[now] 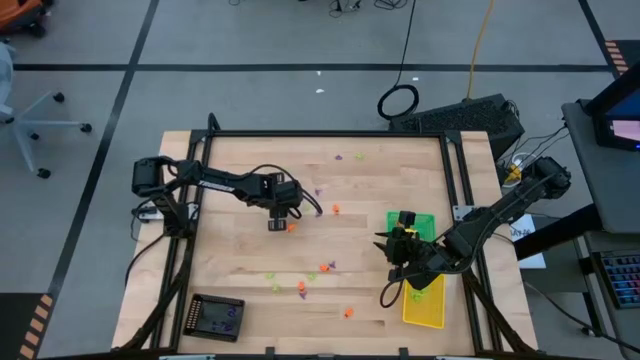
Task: Sort Halloween decoration
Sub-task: Put the purple witch hat toy into the black bin
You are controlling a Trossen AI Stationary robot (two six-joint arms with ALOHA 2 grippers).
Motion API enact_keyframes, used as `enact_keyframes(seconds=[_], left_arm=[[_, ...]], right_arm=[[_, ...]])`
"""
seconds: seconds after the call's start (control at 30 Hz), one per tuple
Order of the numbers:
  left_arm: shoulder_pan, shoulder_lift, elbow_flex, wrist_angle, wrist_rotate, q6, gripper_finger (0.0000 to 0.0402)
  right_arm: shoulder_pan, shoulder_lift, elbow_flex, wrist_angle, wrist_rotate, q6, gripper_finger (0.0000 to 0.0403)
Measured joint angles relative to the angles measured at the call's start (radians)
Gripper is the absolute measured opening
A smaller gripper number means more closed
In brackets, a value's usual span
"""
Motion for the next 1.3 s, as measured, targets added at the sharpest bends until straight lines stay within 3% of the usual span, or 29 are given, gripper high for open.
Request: enact_keyframes(seconds=[0.33,0.93,1.3], left_arm=[[0.000,0.005,0.001,0.001,0.000,-0.019,0.0141],[-0.009,0.004,0.002,-0.030,-0.027,-0.025,0.0008],[-0.061,-0.005,0.002,-0.052,-0.037,-0.026,0.0001]], right_arm=[[0.000,0.000,0.000,0.000,0.000,0.000,0.0093],[0.000,0.000,0.000,0.000,0.000,0.000,0.0093],[0.000,0.000,0.000,0.000,0.000,0.000,0.0093]])
